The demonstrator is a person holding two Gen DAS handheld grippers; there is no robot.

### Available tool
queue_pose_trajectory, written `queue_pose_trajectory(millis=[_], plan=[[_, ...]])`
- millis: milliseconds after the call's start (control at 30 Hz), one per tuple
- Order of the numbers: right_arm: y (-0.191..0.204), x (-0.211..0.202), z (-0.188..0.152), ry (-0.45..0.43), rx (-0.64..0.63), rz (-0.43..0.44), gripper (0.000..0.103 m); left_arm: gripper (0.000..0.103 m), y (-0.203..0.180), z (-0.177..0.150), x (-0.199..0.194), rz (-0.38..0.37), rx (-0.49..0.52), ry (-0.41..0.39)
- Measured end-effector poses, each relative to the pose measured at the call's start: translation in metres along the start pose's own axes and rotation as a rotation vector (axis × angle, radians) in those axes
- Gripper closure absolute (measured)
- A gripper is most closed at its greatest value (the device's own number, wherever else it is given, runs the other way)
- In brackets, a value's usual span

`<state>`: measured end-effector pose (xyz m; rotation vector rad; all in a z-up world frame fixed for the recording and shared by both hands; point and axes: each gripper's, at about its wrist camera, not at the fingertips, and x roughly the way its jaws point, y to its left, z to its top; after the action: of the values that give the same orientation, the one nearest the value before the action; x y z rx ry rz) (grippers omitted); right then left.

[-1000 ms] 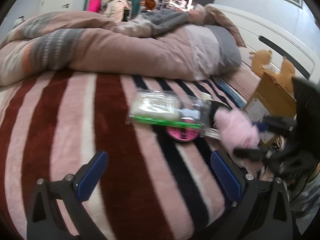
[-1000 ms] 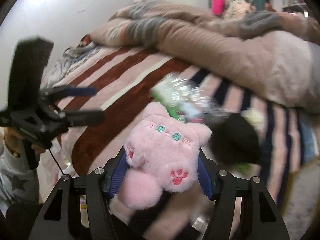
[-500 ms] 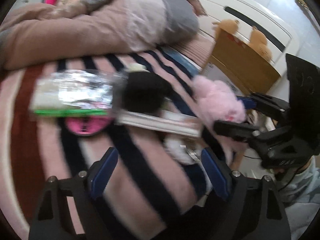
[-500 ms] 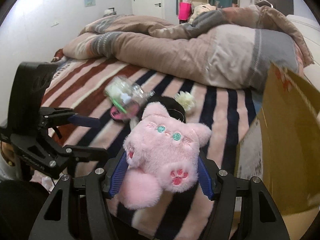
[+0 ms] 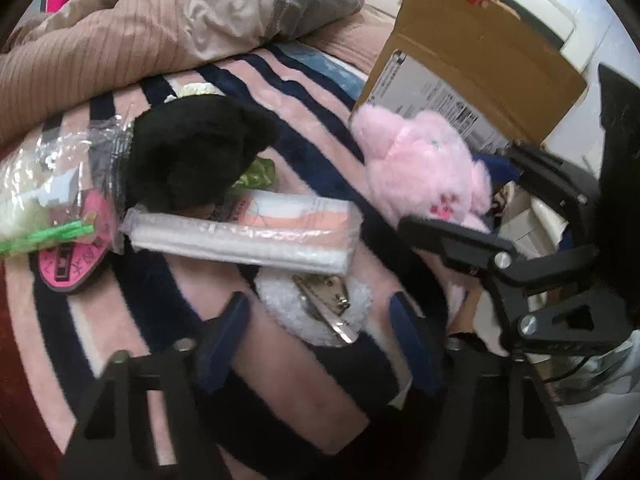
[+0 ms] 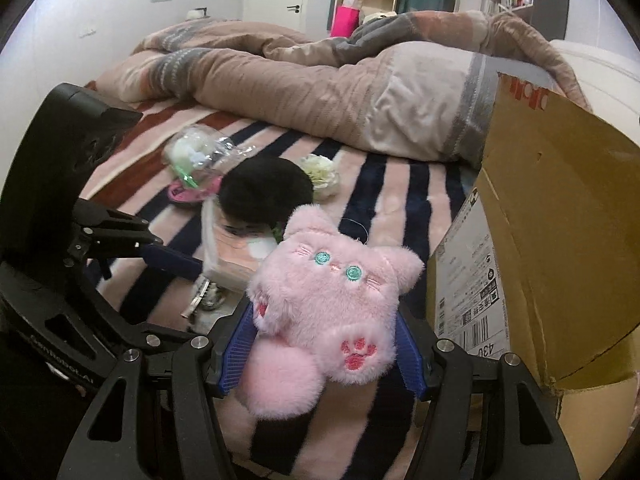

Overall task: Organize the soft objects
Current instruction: 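Carry the pink plush cat with the right gripper while the left gripper grasps the white fluffy keychain, then lower both held items into the cardboard box and open both grippers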

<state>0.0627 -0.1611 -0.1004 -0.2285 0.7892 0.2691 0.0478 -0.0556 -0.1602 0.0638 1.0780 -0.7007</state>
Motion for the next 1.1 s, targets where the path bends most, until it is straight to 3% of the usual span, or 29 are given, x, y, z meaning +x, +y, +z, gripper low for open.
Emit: queue_pose_trajectory(millis=[33, 167, 467, 733, 933, 1100], plan=[[0.000, 0.000, 0.000, 0.000, 0.001, 0.012, 0.044, 0.054, 0.001, -0.001, 0.000, 0.017, 0.000, 0.003], [0.002, -0.002, 0.000, -0.001, -0.003, 0.016, 0.044, 0.060, 0.006, -0.005, -0.006, 0.004, -0.014, -0.013], [0.013, -0.022, 0.009, -0.043, -0.011, 0.058, 0.044, 0.061, 0.022, -0.020, -0.040, 0.064, -0.052, -0.063], [0.026, -0.051, 0.035, -0.124, -0.037, 0.138, 0.044, 0.061, 0.028, -0.031, -0.113, 0.153, -0.072, -0.186], [0.016, -0.094, 0.057, -0.240, -0.040, 0.168, 0.044, 0.061, 0.007, 0.000, -0.155, 0.193, -0.021, -0.279], [-0.020, -0.128, 0.061, -0.313, -0.005, 0.118, 0.044, 0.061, -0.027, 0.044, -0.172, 0.190, 0.053, -0.335]])
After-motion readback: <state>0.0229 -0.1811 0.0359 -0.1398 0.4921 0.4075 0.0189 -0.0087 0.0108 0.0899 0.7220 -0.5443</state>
